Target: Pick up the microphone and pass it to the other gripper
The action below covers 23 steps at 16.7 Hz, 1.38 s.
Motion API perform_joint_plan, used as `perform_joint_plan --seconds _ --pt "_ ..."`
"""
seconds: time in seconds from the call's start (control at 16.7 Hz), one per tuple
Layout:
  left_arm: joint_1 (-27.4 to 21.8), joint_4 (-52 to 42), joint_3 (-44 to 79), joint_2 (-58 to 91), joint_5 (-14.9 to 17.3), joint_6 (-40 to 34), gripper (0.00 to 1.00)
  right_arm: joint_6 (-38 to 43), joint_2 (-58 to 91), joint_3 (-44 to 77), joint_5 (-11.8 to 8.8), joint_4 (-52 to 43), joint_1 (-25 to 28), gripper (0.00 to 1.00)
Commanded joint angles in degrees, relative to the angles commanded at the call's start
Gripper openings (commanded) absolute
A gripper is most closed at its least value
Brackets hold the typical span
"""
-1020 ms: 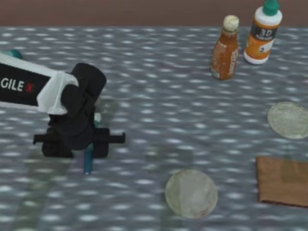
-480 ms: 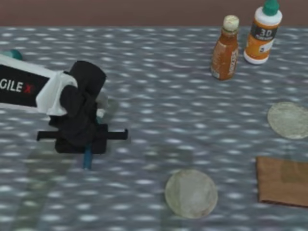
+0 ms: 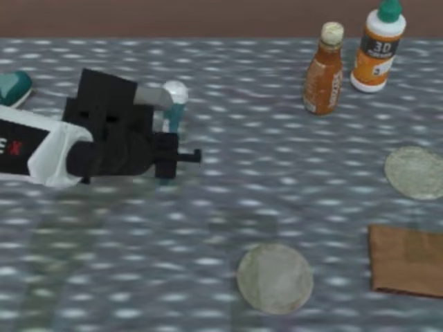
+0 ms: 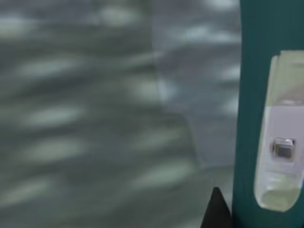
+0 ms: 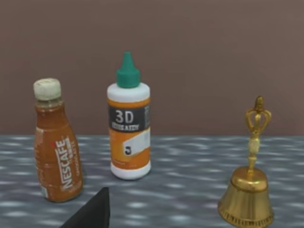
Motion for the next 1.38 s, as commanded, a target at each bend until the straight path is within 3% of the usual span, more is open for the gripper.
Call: perform_joint_plan --seconds 0.42,0.72,1.08,1.2,1.38 --pt "1.2 35.2 -9.9 -9.3 11.6 8.5 0.00 0.0 0.0 0.0 0.0 0.0 0.0 1.00" --pt "1.9 46.3 -13.5 -14.7 16.0 12.0 0.00 0.0 0.0 0.0 0.0 0.0 0.0 1.00" --pt "1.5 46.6 -13.3 -14.8 15.8 12.2 0.00 0.0 0.0 0.0 0.0 0.0 0.0 1.00" --pt "-0.5 47.2 -13.0 -14.9 13.8 11.8 0.00 0.0 0.0 0.0 0.0 0.0 0.0 1.00" --pt "-6.0 48.8 -12.5 -15.3 7.7 10.6 0.00 0.0 0.0 0.0 0.0 0.0 0.0 1.00"
